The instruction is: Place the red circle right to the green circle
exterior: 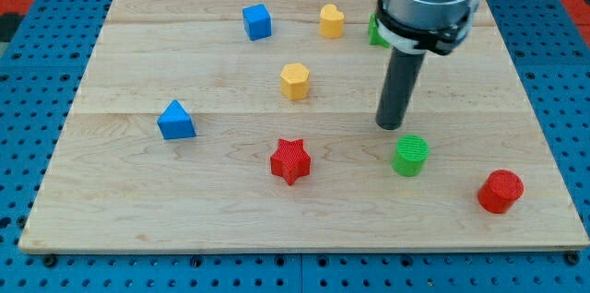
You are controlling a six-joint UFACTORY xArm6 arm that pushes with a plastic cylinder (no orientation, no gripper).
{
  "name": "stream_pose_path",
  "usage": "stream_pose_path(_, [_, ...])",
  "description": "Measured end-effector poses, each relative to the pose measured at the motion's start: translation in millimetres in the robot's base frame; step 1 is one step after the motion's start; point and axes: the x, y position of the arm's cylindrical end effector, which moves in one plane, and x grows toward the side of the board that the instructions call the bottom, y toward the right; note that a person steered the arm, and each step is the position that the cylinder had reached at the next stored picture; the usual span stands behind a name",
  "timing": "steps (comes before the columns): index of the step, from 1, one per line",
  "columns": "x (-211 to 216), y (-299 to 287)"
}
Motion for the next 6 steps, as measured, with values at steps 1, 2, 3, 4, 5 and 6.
stream_pose_path(1, [43.0, 8.1])
stream_pose_path(2, [46.1, 38.3])
stream_pose_path(3, [18.3, 78.5])
stream_pose_path(4, [25.6, 158.3])
stream_pose_path(5, [79.4, 206.0])
stream_pose_path(6, [129.4, 198.1])
